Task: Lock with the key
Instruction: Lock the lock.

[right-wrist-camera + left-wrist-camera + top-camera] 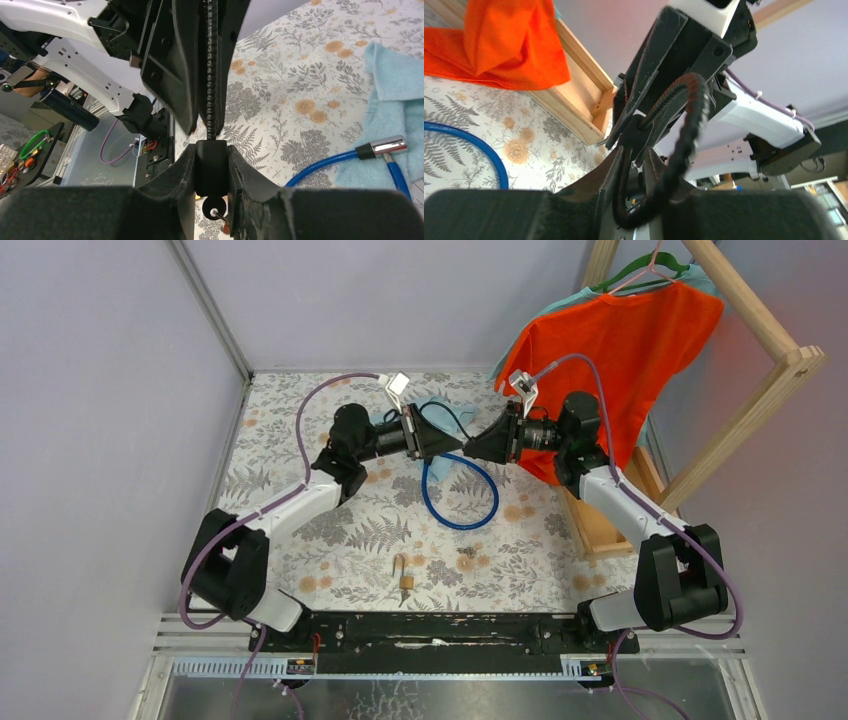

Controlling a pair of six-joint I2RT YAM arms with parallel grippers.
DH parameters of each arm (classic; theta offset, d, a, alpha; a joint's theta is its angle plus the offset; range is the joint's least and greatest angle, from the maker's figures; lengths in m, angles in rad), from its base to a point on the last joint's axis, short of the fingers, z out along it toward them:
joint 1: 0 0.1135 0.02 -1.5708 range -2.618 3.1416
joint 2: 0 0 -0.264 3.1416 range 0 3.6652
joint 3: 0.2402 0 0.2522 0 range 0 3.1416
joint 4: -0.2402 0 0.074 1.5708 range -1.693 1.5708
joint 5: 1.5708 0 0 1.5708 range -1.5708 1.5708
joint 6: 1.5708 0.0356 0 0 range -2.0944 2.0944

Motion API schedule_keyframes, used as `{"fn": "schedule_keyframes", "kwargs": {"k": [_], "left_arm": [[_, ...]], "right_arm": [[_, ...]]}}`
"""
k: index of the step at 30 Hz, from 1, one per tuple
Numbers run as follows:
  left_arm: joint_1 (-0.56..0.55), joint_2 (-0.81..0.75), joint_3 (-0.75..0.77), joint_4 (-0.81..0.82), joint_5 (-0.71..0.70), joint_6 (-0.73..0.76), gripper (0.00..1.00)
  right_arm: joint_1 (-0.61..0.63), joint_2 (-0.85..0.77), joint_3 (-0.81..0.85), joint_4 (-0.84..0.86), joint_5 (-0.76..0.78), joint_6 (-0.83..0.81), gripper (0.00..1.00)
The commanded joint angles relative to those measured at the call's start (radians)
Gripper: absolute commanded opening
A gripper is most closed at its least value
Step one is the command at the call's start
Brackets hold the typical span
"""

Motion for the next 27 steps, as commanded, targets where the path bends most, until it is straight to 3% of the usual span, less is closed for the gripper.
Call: {"fn": "schedule_keyframes", "kwargs": {"k": [1,5,9,14,21,23,27], "left_arm": [[-0.036,-0.004,-0.008,0.100,0.076,0.006,0.33],[-0.034,0.003,-0.001,0.109,0.074,0.010,0.39],[-0.034,0.007,0.002,0.106,0.071,0.012,0.38],[-0.028,0.009,-0.006,0.108,0.065,0.010,0.27],[-0.015,0.012,-0.008,0.133,0.065,-0.028,0.01],[-0.010,0.008,-0.010,0.131,0.062,-0.039,0.00],[0.011,-0.006,-0.012,0.085,0.042,-0.051,0.00]], "right_arm": [[0.031,-0.045,0.027,0.097,0.020,-0.008,0.00],[0.033,-0.049,0.015,0.106,0.003,-0.002,0.00],[0.036,-0.052,0.005,0.113,-0.005,0.002,0.00],[0.038,-0.047,0.008,0.126,-0.026,0.018,0.00],[0.038,-0.029,0.018,0.113,-0.023,0.035,0.02],[0.037,-0.030,0.022,0.093,-0.010,0.024,0.08],[0.038,-0.048,0.055,-0.063,0.045,-0.080,0.48]]}}
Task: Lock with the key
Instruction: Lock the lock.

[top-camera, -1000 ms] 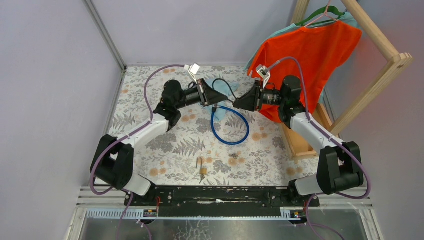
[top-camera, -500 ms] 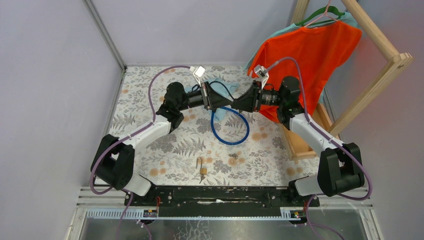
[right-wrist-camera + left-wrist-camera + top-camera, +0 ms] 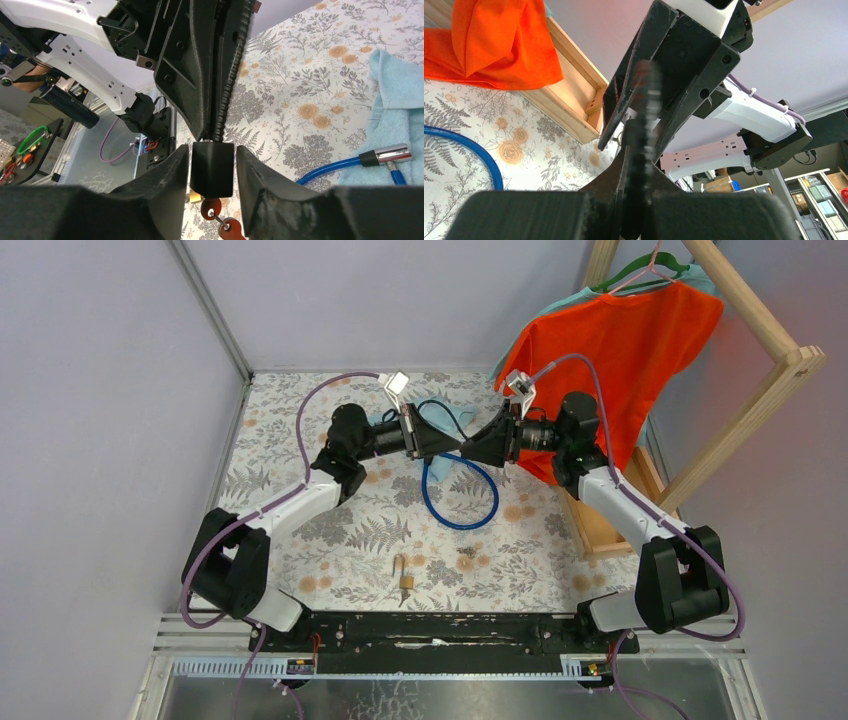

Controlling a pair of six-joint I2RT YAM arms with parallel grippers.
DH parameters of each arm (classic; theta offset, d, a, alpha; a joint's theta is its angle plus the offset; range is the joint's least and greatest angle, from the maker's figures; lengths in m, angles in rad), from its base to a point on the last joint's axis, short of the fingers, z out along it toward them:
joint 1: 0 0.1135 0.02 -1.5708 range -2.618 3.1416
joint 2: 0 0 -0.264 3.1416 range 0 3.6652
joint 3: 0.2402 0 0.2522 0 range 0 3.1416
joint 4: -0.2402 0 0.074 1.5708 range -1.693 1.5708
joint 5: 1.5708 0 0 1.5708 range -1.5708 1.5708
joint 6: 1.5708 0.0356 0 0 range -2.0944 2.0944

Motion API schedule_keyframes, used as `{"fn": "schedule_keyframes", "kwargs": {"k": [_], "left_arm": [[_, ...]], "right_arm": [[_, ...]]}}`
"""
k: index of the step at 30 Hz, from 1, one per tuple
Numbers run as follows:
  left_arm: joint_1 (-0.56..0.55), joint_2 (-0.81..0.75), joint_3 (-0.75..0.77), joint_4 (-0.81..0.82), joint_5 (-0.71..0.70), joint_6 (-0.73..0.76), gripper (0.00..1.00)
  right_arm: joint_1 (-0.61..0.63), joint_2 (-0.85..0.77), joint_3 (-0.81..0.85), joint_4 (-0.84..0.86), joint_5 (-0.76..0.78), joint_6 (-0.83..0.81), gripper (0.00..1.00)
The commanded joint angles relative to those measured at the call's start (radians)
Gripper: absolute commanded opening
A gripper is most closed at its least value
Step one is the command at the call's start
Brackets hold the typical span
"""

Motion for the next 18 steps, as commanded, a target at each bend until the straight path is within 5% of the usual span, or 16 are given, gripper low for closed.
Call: {"fn": "schedule_keyframes", "kwargs": {"k": [1,8,18], "left_arm": [[0.028,-0.016,-0.012,0.027,-0.010,-0.041,0.00],[0.077,-0.035,-0.011,-0.057,-0.035,-0.077,0.00],[0.077,-0.019,-0.001,-0.126,-0.051,-0.093,0.00]], "right_arm": [[0.011,-0.046,0.068,-0.166,0.076,-0.149,0.55],[0.022,-0.111,0.151,-0.536,0.236,-0.506,0.83],[0.164,-0.078,0.267,-0.783,0.515,-0.779,0.87]]}}
